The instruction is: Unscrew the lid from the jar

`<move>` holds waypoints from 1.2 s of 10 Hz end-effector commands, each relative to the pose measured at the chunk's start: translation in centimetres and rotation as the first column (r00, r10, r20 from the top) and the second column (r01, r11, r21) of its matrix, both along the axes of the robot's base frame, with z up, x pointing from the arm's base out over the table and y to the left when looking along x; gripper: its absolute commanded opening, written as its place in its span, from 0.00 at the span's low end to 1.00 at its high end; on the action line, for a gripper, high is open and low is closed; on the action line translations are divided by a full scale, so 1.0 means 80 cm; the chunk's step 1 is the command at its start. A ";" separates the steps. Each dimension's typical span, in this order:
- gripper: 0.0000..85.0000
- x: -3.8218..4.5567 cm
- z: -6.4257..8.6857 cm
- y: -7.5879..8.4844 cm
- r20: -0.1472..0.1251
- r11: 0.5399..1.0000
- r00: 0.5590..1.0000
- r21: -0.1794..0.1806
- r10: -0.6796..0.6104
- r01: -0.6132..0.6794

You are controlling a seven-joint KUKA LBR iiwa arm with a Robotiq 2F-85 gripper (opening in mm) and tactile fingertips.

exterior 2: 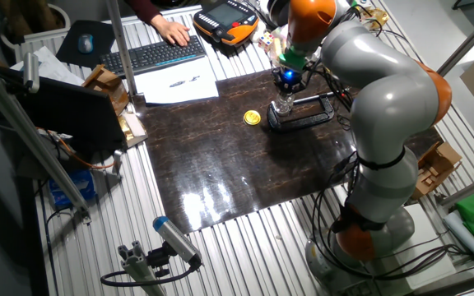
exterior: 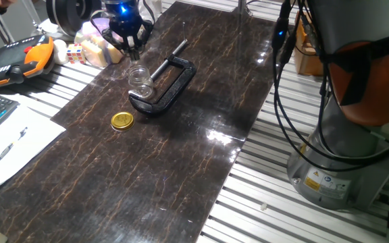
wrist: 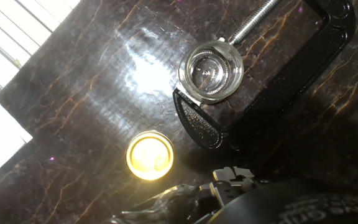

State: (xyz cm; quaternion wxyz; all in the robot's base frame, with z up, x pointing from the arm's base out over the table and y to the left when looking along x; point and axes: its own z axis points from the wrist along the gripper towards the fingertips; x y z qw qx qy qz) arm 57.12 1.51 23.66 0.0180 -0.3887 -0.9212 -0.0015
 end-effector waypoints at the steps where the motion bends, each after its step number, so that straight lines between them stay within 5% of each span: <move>1: 0.01 0.000 0.000 0.001 0.000 1.000 1.000 0.002 0.000 0.000; 12: 0.01 -0.002 0.000 0.002 0.011 1.000 1.000 0.001 -0.008 0.008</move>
